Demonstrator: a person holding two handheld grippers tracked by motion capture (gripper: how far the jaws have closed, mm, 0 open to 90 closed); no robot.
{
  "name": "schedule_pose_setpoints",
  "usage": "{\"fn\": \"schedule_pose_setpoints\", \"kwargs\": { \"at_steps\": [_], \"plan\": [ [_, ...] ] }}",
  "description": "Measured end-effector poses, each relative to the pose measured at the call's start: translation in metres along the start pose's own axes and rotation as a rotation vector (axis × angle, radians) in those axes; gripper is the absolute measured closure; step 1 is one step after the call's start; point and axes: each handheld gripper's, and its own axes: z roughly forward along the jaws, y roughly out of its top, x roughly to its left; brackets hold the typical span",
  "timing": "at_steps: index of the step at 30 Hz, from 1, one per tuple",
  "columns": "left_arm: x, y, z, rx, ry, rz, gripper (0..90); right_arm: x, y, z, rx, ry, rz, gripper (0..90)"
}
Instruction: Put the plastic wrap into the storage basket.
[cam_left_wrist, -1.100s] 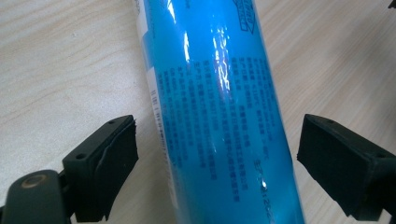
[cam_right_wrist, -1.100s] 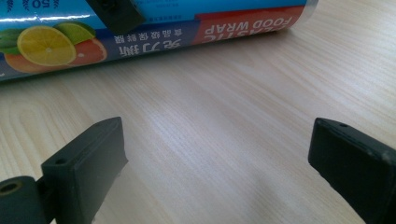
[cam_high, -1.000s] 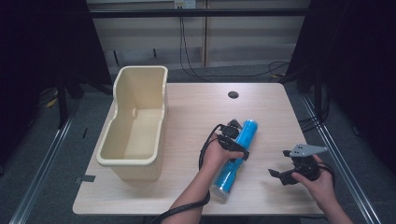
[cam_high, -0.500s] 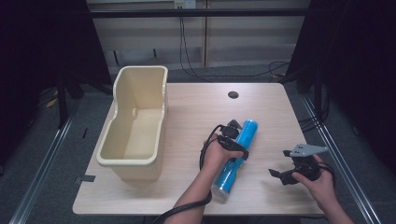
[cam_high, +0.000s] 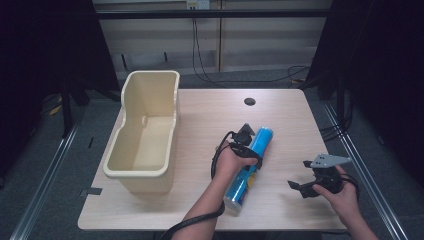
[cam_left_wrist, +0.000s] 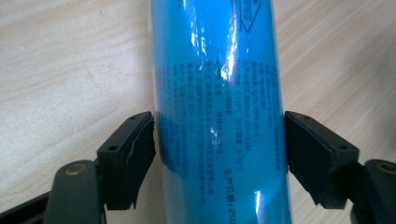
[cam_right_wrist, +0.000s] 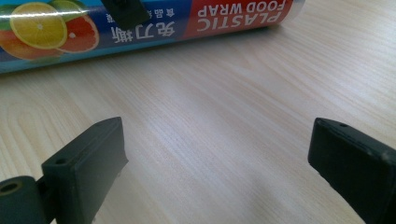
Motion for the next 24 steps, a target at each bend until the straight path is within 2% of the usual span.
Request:
{"fn": "schedule_pose_setpoints", "kwargs": {
  "at_steps": [4,5,6,8,9,11,12,13,18,20,24],
  "plan": [
    [-0.0007,0.0007,0.0070,0.012,0.003,-0.009,25.0,0.0002,0.0002,0.0010,0.001,0.004,-0.003,3.8],
    [-0.0011,0.0013,0.0093,0.028,0.006,-0.029,25.3,0.0005,0.0002,0.0008,0.001,0.004,-0.003,3.9],
    [-0.0006,0.0019,0.0097,0.033,0.009,-0.018,26.1,0.0004,0.0003,0.0006,0.000,0.004,-0.005,3.9],
    [-0.0007,0.0029,0.0106,0.037,0.001,-0.037,27.5,0.0002,0.0002,0.0000,0.001,0.002,-0.002,3.9],
    [-0.0014,0.0035,0.0108,0.043,-0.004,-0.054,29.9,0.0000,0.0000,0.0001,0.001,0.001,0.000,3.9],
    [-0.0027,0.0046,0.0111,0.052,0.007,-0.053,31.1,-0.0001,0.0000,0.0003,0.000,0.001,0.001,3.9],
    [-0.0019,0.0053,0.0111,0.057,0.007,-0.037,31.2,-0.0001,0.0001,0.0003,0.000,0.001,0.000,3.9],
    [-0.0038,0.0054,0.0111,0.060,0.019,-0.071,31.4,0.0000,0.0002,0.0003,-0.001,0.001,-0.002,3.9],
    [-0.0045,0.0062,0.0111,0.064,0.023,-0.077,32.1,0.0013,0.0013,0.0006,-0.005,0.002,-0.004,3.9],
    [-0.0045,0.0052,0.0096,0.083,0.025,-0.102,32.2,0.0013,0.0013,0.0009,-0.004,0.003,-0.004,3.9],
    [-0.0010,0.0036,0.0054,0.112,0.022,-0.114,32.3,0.0007,0.0012,0.0014,-0.006,0.006,0.000,3.9]
  ]
}}
